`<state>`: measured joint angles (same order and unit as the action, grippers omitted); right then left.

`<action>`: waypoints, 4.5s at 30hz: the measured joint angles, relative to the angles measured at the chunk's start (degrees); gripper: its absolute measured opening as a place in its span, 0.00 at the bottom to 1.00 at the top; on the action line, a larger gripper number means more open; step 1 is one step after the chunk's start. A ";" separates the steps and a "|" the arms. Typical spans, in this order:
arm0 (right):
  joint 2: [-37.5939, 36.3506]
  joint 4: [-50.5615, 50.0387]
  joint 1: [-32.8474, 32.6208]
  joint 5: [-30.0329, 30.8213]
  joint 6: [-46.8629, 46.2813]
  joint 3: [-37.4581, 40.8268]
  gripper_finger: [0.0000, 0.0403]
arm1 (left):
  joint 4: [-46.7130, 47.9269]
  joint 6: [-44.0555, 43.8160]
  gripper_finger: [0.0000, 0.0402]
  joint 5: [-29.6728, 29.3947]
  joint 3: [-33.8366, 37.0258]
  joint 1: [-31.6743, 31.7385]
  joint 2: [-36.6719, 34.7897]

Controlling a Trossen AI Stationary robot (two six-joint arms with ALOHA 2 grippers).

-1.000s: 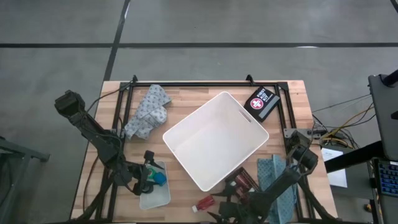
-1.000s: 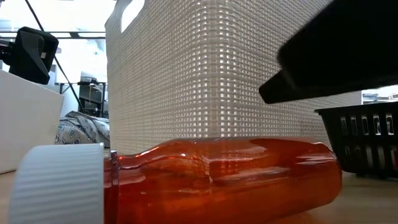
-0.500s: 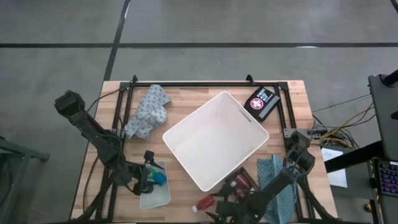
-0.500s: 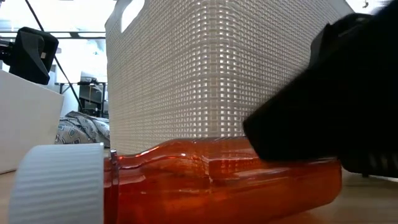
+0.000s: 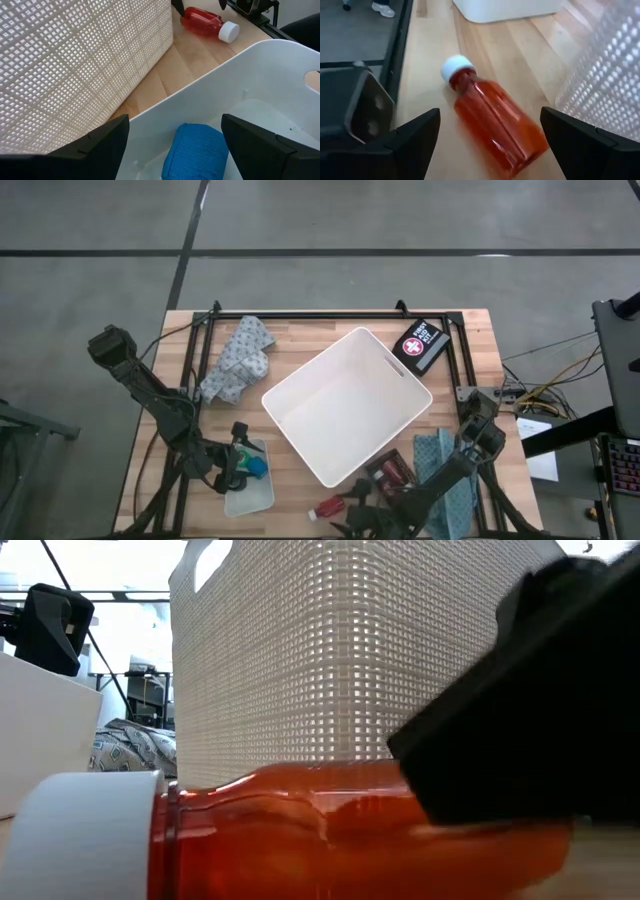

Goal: Pick & place medical supplies in basket/bin
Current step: Put the orange bottle into the black basket

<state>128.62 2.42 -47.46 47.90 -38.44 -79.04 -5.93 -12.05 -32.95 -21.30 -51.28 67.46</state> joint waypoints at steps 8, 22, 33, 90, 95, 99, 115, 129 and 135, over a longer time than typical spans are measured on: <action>-0.52 -0.11 0.00 2.84 5.84 -4.24 0.85 | 0.03 -0.01 0.80 0.00 0.00 0.00 0.00; 1.35 -1.81 1.65 0.90 5.62 -3.99 0.85 | 0.09 -0.01 0.80 0.00 -0.02 0.00 0.00; 2.62 -1.61 1.72 -4.19 5.41 -3.99 0.84 | 0.17 -0.02 0.80 0.02 -0.02 0.00 0.00; 2.71 -4.00 2.25 -5.90 1.55 -3.99 0.47 | 0.20 -0.02 0.80 0.01 0.09 0.00 0.00; 2.71 -4.02 2.25 -5.86 1.57 -3.99 0.46 | 0.20 -0.01 0.80 0.00 0.11 0.00 0.00; 2.67 -4.00 2.25 -5.71 2.48 -3.99 0.46 | 0.20 -0.02 0.80 0.02 0.11 0.02 0.00; -5.19 -9.39 -0.41 -3.02 4.81 -4.05 0.46 | 0.20 -0.02 0.80 0.00 0.11 0.02 0.02; -12.84 -32.41 -9.02 -5.07 -20.42 -4.01 0.46 | 0.22 -0.02 0.80 0.00 0.11 0.02 0.02; -15.86 -45.92 -13.02 -4.90 -40.63 -4.01 0.46 | 0.20 0.00 0.80 0.00 0.11 0.00 0.02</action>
<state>112.75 -43.50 -60.48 43.00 -79.06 -83.05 -5.74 -12.06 -32.95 -21.19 -51.28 67.48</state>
